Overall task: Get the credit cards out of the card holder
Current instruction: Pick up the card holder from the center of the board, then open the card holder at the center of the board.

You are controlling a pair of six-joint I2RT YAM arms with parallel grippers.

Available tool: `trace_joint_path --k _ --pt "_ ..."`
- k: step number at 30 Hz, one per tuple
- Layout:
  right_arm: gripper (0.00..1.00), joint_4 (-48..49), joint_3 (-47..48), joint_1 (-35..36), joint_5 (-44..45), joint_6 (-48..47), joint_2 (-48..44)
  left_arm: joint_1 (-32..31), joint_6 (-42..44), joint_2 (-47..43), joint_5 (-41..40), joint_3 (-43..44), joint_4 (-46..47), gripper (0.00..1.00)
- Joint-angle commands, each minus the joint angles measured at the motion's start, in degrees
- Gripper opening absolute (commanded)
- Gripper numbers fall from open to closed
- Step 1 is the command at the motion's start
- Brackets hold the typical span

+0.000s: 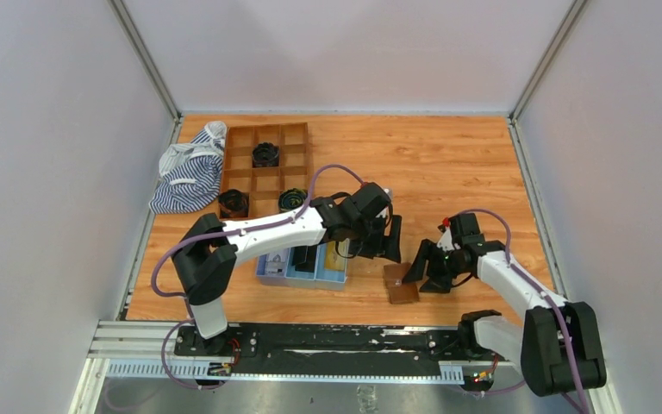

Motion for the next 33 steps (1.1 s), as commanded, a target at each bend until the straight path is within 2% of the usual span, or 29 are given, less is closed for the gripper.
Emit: trace_joint_path --k 1,6,8,9,11,22,33 --pt "0.59 5.0 -4.1 1.0 -7.0 -0.4 0.9 -0.3 0.0 0.8 1.1 0.0 -0.2 0.78" --pt "0.42 6.8 -4.9 1.1 -8.1 0.0 0.6 -0.3 -0.6 1.3 0.9 -1.4 0.0 0.69" --pt "0.29 8.1 -5.4 1.1 -8.2 0.7 0.8 -0.4 -1.0 2.0 1.0 -1.9 0.5 0.68" --pt "0.17 8.6 -5.6 1.1 -8.2 1.3 0.6 -0.7 -1.0 2.5 1.0 -2.0 0.8 0.67" --pt "0.01 9.2 -5.9 1.0 -8.3 2.8 0.1 -1.3 -0.9 3.4 0.7 -1.8 0.9 0.65" --pt "0.00 7.9 -7.8 1.0 -3.7 8.8 -9.4 -3.7 1.0 7.5 -6.2 0.0 -1.3 0.58" --pt "0.00 7.9 -7.4 1.0 -3.5 8.3 -8.0 -6.3 2.6 12.5 -9.2 7.1 -3.7 0.56"
